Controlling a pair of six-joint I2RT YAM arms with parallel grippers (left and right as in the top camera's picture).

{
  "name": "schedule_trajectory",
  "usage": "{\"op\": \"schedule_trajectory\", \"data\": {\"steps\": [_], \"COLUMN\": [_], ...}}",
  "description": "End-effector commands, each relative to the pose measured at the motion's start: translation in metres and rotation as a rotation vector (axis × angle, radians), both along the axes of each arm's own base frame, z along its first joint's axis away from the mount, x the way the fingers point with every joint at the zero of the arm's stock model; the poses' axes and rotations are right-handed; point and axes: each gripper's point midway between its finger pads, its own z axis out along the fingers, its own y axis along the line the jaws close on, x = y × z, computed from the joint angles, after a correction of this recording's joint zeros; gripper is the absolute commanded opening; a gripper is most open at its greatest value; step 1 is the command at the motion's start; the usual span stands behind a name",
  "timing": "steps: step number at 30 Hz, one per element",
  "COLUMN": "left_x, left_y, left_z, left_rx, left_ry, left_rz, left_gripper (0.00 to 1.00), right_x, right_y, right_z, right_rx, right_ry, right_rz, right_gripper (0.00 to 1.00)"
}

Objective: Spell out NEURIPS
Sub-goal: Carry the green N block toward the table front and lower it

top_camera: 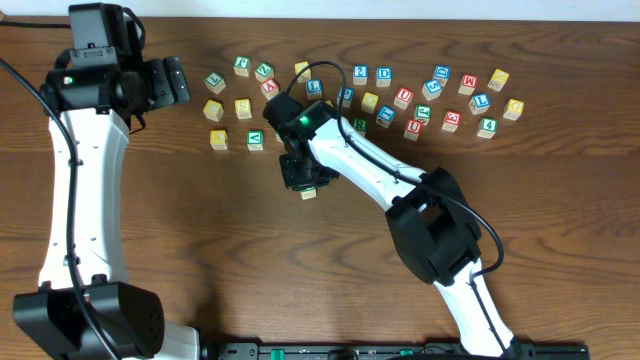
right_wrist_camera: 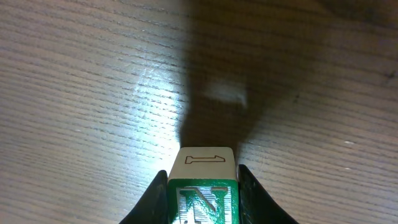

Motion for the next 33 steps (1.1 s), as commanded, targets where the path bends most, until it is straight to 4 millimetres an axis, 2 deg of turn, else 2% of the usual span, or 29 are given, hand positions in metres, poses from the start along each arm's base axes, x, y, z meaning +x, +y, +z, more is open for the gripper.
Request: {"op": "schedule_trajectory", "data": {"steps": [1,10,18,33], "left_x": [0.0,0.0,0.0,0.0], "left_y": [0.002,0.002,0.002,0.002], "left_z": [-0.004,-0.004,-0.004,-0.004], "left_rx": [0.007,0.007,0.007,0.007], "left_ry": [0.012,0.012,0.012,0.012], "left_rz": [0.014,0.014,0.014,0.014], "left_gripper": [0.98,0.98,0.98,0.98], "right_x": [0.001,0.007,0.013,0.012], "right_y": [-0.001,0.0,-0.007,-0.01], "right_z": [0.015,0.015,0.012,0.012], "right_rx": [0.016,0.031,-0.001,-0.009], "right_ry": [-0.016,-0.023,-0.039,-0.028], "right_rz": [-0.018,-0.113,-0.234,-0.271], "right_gripper": [0.2,0.22,0.22,0.22]}}
